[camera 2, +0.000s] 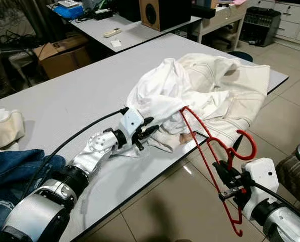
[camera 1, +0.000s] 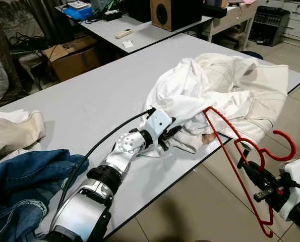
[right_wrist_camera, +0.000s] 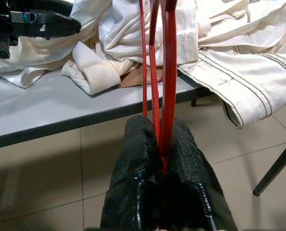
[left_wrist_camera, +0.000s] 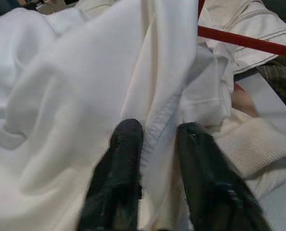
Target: Hang hanger
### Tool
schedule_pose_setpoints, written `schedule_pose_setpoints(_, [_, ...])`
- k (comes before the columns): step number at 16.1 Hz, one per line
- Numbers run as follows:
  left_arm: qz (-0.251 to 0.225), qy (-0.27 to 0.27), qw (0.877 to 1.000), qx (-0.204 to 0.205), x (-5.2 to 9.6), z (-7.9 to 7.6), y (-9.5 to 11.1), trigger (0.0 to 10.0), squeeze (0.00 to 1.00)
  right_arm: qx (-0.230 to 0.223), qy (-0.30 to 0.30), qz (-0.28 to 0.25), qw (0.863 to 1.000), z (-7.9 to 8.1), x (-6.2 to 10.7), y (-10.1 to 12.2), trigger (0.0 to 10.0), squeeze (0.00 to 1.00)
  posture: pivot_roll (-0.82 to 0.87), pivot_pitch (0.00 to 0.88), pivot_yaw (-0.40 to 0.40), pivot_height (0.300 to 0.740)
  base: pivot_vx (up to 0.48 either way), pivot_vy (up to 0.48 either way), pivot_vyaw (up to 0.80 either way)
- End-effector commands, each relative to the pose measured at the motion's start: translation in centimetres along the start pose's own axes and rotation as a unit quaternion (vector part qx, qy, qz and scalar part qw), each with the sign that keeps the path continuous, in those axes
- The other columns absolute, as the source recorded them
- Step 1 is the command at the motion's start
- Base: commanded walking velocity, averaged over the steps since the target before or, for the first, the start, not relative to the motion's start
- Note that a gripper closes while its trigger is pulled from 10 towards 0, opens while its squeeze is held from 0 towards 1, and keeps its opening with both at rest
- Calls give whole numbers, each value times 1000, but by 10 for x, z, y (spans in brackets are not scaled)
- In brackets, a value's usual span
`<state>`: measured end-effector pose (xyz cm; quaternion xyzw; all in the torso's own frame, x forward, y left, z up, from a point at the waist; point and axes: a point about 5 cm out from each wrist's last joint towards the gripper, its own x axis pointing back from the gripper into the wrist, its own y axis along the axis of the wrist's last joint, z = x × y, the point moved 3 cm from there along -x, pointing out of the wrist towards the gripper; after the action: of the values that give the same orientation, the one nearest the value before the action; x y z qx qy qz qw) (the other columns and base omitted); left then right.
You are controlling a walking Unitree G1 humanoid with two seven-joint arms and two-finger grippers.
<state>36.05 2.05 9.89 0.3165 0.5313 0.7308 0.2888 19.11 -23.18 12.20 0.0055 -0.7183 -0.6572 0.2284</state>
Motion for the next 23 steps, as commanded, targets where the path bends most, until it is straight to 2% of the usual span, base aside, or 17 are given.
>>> schedule_pose_setpoints(1, [-7, 12, 1000, -8, -1, 9, 7, 0, 0, 5, 4, -10, 1000, 1, 0, 5, 10000, 0, -310, 0, 151, 740, 0, 0, 0])
schedule_pose_setpoints(9, [-1, 19, 1000, -14, 4, 18, 4, 0, 0, 8, 9, -8, 1000, 2, 0, 5, 10000, 0, -313, 0, 147, 740, 0, 0, 0])
schedule_pose_setpoints(12, [18, -44, 998, -28, 12, 19, 2, 0, 0, 10, 10, -8, 1000, 2, 0, 6, 10000, 0, -315, 0, 148, 740, 0, 0, 0])
schedule_pose_setpoints(14, [6, -98, 995, 32, 26, 35, 13, 0, 0, 12, 13, -10, 1000, 1, 0, 8, 10000, 0, -313, 0, 149, 740, 0, 0, 0])
schedule_pose_setpoints(15, [-3, -135, 987, 91, 37, 45, 23, 0, 0, 13, 16, -11, 1000, 1, 0, 8, 10000, 0, -308, 0, 146, 740, 0, 0, 0])
schedule_pose_setpoints(17, [-25, -166, 974, 153, 46, 49, 34, 0, 0, 13, 21, -12, 1000, 3, -2, 8, 10000, 0, -301, 0, 143, 740, 0, 0, 0])
schedule_pose_setpoints(19, [-35, -165, 964, 204, 48, 52, 36, 0, 0, 12, 27, -13, 999, 5, -3, 8, 10000, 0, -301, 0, 143, 740, 0, 0, 0])
schedule_pose_setpoints(20, [-61, -173, 949, 256, 48, 49, 42, 0, 0, 12, 29, -13, 999, 5, -3, 9, 10000, 0, -303, 0, 145, 740, 0, 0, 0])
schedule_pose_setpoints(21, [-94, -187, 929, 306, 50, 46, 51, 0, 0, 11, 30, -14, 999, 6, -3, 9, 10000, 0, -303, 0, 145, 740, 0, 0, 0])
schedule_pose_setpoints(23, [-160, -205, 872, 415, 53, 44, 68, 0, 0, 12, 32, -14, 999, 6, -3, 8, 10000, 0, -304, 0, 147, 740, 0, 0, 0])
